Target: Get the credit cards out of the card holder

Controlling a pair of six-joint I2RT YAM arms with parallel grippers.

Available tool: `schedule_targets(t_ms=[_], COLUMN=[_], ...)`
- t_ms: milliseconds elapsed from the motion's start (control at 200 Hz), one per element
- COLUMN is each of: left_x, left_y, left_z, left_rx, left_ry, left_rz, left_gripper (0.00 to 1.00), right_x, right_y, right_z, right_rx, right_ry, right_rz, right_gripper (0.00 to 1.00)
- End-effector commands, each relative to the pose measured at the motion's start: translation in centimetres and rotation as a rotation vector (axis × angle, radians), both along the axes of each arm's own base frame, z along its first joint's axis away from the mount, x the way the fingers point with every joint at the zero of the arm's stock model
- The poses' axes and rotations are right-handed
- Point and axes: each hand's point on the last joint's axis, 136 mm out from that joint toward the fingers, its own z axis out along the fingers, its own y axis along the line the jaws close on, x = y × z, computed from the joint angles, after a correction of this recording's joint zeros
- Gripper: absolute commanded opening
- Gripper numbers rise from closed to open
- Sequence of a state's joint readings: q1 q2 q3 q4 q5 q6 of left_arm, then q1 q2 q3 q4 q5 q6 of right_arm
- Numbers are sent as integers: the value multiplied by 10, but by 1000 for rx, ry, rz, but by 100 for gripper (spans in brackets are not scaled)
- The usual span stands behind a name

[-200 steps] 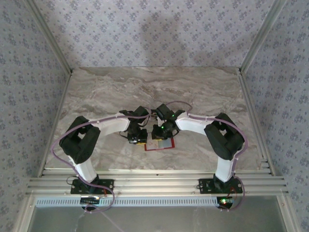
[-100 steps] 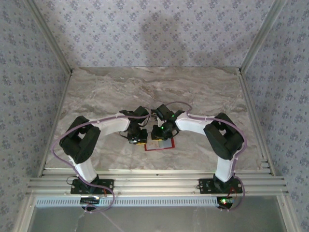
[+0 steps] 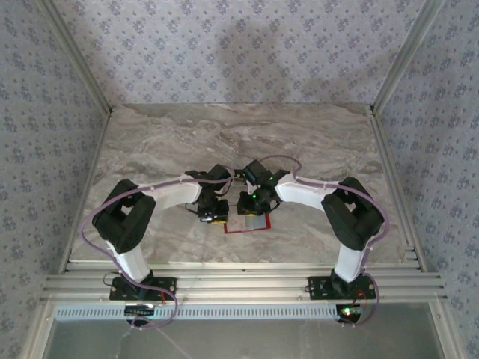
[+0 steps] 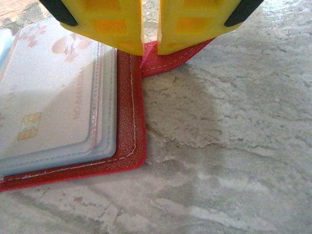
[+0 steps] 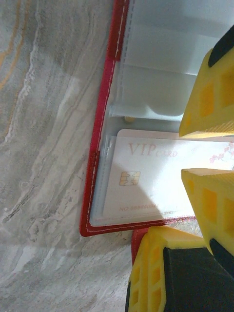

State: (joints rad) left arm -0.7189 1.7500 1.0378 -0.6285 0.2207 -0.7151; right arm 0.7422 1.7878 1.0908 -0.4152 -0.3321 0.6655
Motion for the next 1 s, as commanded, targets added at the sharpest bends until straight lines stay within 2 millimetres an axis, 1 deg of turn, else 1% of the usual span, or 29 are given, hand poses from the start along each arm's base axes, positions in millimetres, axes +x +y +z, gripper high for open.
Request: schedule_targets(t_ms=[0, 350, 660, 845, 994], left_x=[-2, -2, -3, -2, -2], left_y=[2, 2, 2, 2, 2], left_z=[0, 0, 1, 1, 1], left_rx=[8, 6, 5, 4, 5], left_ry=[21, 21, 22, 18, 20], left_rz=[-14, -13, -12, -11, -9], left_gripper=[16, 16, 16, 16, 16], right_x=[-7, -8, -9, -10, -10], right_y=[-6, -1, 2, 4, 5], right_z=[-9, -16, -11, -14, -19], right_rx=[-25, -22, -9, -4, -5], right_ry=[30, 51, 43, 51, 63], right_rz=[-2, 9, 12, 17, 18], right_gripper=[26, 25, 19, 18, 20])
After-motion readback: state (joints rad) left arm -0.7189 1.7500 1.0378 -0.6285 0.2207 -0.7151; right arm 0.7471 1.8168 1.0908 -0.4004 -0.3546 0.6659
